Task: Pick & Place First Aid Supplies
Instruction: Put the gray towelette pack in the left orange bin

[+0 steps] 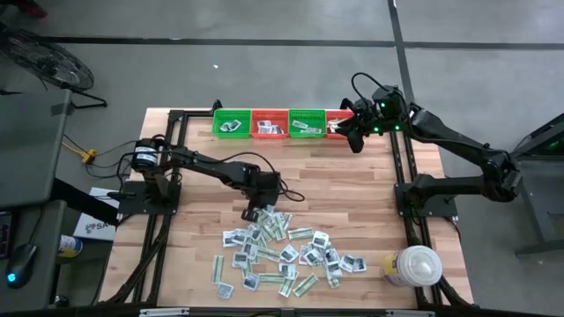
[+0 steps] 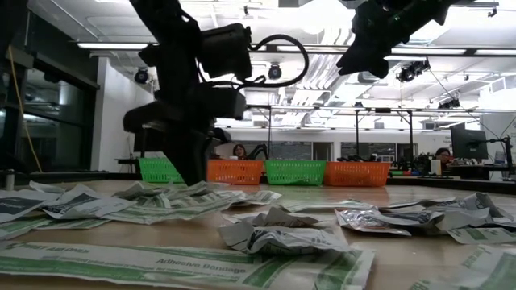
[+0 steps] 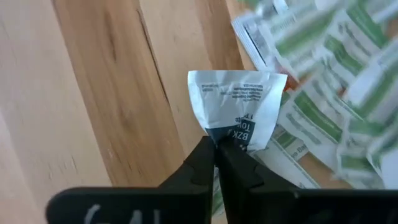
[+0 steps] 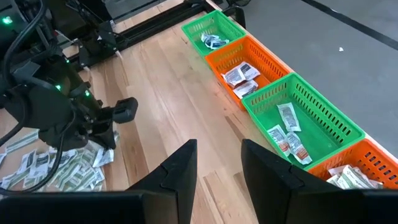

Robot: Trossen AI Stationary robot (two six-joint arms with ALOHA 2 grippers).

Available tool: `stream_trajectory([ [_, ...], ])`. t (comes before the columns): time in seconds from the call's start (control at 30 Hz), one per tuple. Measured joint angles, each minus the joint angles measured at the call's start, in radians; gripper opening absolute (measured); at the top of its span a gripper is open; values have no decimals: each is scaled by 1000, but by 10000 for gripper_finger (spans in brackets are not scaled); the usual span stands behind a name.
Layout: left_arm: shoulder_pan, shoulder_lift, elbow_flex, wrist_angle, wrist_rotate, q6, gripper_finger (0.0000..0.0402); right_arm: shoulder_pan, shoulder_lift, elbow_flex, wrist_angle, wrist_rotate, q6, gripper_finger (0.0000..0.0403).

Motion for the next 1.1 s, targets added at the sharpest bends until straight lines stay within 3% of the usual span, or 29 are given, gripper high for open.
stream_trajectory([
  [0.33,0,-81,0,-8,-11,-65,2,0,0,0,-3,0,-8,119],
  [0.77,0,-91,2,5,-40,-108,2,0,0,0,-9,-2,-5,119],
  [0.87,11,-91,3,8,-63,-133,2,1,4,0,-14,-57,-4,119],
  [1.1,54,-91,3,30,-70,-163,1,118,70,0,-19,-59,-21,119],
])
